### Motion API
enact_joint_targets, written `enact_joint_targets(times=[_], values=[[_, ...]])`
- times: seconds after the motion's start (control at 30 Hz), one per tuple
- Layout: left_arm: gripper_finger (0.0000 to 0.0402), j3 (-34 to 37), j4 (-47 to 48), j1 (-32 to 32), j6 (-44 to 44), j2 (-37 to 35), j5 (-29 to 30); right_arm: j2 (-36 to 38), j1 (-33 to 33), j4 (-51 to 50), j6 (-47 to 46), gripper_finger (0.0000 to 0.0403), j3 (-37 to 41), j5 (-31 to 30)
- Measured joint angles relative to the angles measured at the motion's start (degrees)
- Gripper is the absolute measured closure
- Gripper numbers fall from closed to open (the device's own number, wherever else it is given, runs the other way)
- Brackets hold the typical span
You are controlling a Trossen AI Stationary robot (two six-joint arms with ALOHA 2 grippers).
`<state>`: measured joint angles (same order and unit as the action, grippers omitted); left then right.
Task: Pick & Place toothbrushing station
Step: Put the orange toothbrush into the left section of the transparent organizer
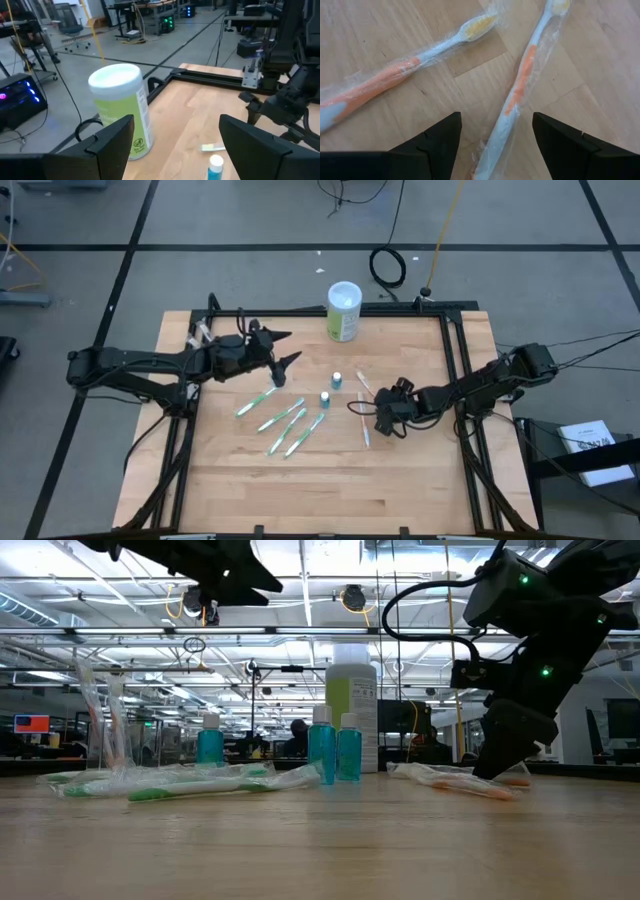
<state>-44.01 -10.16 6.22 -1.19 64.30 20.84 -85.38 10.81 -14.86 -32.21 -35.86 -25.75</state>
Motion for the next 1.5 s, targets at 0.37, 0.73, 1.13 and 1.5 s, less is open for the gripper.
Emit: enact_joint_targets(times=[0.37,0.73,1.13,1.5], values=[[0.0103,0.2,25.6,-2.3,8.6,-12.0,0.1,0.0,-2.5,-1.9,1.8,0.0199,0.0,4.6],[0.0103,11.8,23.1,-8.1,11.0,-30.3,0.7,-0.1,-4.4,-4.1,4.8,0.0199,0.1,5.6],[0.0103,21.3,21.6,-8.7,11.9,-44.3,-1.3,0.0,-6.9,-2.5,0.6,0.0202,5.5,9.4],[0.0103,22.2,22.0,-8.7,12.0,-44.1,-1.3,0.0,-7.1,0.0,1.1,0.0230,5.9,9.3]])
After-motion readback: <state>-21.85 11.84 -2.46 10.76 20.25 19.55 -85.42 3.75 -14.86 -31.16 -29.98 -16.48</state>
